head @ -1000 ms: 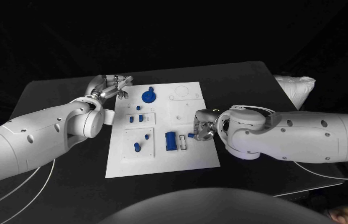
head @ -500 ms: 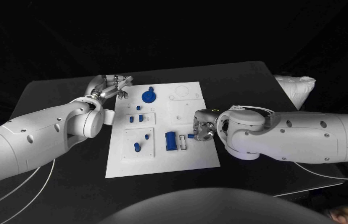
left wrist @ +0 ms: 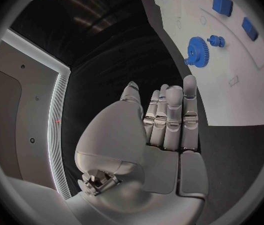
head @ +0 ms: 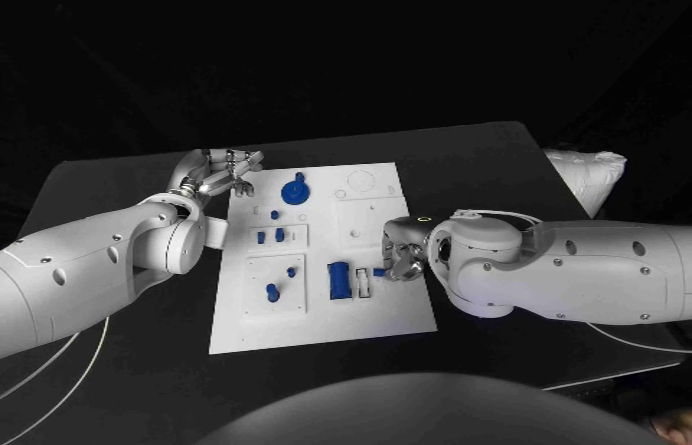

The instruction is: Assemble the parts on the task board

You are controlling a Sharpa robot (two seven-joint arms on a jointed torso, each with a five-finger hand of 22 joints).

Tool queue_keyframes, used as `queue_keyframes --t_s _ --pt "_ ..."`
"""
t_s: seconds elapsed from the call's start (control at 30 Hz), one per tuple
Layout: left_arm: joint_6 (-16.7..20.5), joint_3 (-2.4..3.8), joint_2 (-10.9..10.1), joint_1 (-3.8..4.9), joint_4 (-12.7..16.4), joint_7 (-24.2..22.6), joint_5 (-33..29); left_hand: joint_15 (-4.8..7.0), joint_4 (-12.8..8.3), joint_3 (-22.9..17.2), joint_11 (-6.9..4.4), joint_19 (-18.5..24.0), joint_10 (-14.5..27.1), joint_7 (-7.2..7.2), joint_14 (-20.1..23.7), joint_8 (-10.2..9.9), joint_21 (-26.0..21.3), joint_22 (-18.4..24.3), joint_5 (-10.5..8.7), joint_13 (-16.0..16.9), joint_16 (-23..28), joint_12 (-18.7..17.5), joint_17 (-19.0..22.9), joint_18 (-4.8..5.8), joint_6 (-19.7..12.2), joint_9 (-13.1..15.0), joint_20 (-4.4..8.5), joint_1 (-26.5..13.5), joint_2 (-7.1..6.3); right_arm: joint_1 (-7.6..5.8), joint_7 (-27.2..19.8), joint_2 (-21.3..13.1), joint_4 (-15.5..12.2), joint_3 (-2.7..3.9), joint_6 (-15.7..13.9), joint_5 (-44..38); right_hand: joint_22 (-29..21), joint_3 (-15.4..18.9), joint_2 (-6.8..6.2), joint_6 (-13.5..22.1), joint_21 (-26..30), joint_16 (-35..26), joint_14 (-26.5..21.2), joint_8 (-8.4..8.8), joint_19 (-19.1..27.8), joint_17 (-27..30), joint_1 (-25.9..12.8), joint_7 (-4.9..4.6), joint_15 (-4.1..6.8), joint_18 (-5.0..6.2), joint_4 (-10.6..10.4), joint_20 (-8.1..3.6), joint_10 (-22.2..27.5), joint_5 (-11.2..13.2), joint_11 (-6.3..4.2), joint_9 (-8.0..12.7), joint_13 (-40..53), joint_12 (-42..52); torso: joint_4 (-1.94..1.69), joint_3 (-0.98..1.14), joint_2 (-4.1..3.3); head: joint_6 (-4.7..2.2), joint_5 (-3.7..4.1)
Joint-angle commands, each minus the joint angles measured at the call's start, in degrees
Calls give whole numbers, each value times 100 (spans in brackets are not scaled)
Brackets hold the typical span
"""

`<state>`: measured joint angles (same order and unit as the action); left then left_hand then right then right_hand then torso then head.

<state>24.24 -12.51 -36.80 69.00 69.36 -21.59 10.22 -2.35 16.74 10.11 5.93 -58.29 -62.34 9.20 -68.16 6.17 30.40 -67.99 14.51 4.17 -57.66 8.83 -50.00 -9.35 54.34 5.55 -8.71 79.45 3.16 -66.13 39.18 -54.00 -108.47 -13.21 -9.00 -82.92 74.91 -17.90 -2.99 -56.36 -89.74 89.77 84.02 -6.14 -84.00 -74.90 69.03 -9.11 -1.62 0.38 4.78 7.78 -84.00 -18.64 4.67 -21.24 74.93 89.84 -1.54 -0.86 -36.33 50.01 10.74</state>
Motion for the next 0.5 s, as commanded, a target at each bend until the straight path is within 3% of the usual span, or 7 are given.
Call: queue_keyframes --t_s 0.03,0.5 --pt "-80 4 11 2 8 -29 23 -7 -2 22 17 -27 38 8 33 35 -26 -5 37 -1 30 16 3 -58 -34 8 -5 3 52 53 100 19 26 -32 350 -211 1509 58 -75 106 -26 23 598 44 -600 -1510 10 22 13 -38 -2 -15 -600 72 39 16 1507 16 2 3 0 -1 -6" --pt "-88 4 12 2 4 -29 24 -7 -2 22 17 -27 38 8 33 35 -26 -5 37 -1 30 16 3 -58 -34 8 -5 3 52 86 181 23 22 -32 559 -460 1509 215 -70 363 -26 23 598 -74 -600 -1510 82 74 41 -38 9 -31 -600 277 1 -128 1507 16 -1 2 -3 -1 9"
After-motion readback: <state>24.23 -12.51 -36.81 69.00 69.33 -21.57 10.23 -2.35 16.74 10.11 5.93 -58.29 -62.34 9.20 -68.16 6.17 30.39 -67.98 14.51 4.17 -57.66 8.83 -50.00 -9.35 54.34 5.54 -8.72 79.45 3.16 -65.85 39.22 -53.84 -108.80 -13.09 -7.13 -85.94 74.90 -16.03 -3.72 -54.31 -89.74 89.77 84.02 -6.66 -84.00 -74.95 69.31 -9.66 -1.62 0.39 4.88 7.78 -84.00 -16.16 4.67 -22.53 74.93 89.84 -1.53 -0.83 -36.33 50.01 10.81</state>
